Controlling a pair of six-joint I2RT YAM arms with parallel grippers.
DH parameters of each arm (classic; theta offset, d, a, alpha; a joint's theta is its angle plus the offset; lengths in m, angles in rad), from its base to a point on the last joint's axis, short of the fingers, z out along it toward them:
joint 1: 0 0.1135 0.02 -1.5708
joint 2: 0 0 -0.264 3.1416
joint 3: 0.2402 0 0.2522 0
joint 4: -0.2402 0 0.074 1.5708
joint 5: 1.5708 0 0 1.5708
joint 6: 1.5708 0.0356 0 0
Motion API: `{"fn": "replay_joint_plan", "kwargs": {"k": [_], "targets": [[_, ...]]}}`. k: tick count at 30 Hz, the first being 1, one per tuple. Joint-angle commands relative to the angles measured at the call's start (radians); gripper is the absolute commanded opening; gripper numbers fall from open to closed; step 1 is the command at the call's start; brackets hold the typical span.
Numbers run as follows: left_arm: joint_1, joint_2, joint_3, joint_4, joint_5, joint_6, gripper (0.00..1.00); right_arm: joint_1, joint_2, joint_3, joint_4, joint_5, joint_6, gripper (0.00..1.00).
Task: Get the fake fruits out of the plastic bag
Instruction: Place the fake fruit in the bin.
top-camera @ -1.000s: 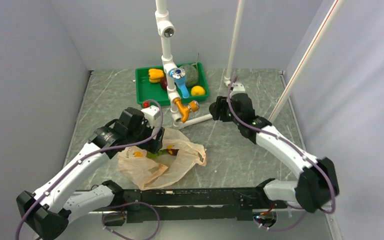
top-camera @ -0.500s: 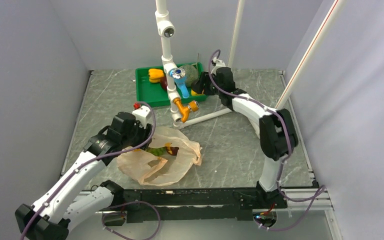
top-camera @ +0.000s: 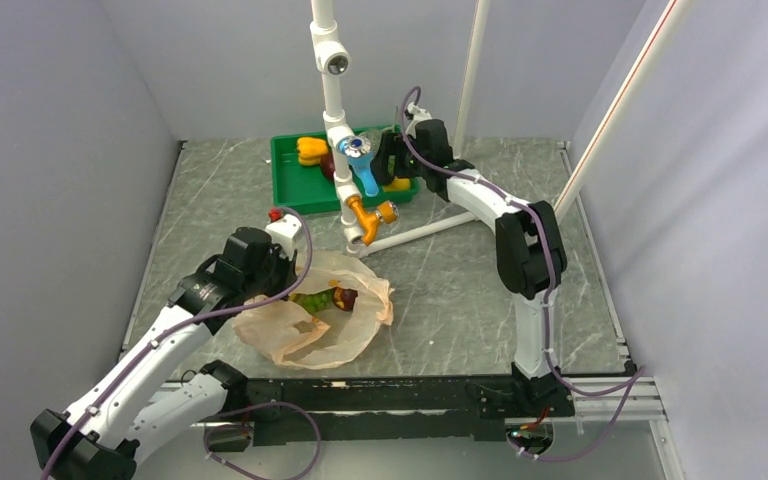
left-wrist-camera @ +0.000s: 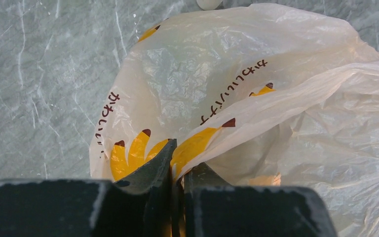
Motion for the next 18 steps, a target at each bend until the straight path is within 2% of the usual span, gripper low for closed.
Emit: {"fn": "replay_joint_plan", "kwargs": {"k": [1, 5, 8, 14, 18], "targets": [[0.003, -0.022, 0.009, 0.029, 0.033, 0.020, 0.14, 0.002, -0.102, -0.067, -0.031, 0.023, -0.017, 0.87], [0.003, -0.038, 0.005, 0.035, 0.051, 0.020, 0.08, 0.001, -0.254, -0.216, -0.034, 0.047, -0.020, 0.93], [0.003, -0.044, 0.004, 0.038, 0.064, 0.022, 0.06, 0.000, -0.387, -0.331, -0.076, 0.111, 0.005, 0.93], [0.003, -0.051, 0.001, 0.040, 0.096, 0.024, 0.00, 0.003, -0.739, -0.717, -0.057, 0.118, 0.112, 0.81], [0.002, -0.060, -0.004, 0.052, 0.131, 0.028, 0.00, 0.021, -0.985, -0.907, -0.134, 0.105, 0.108, 0.75]]}}
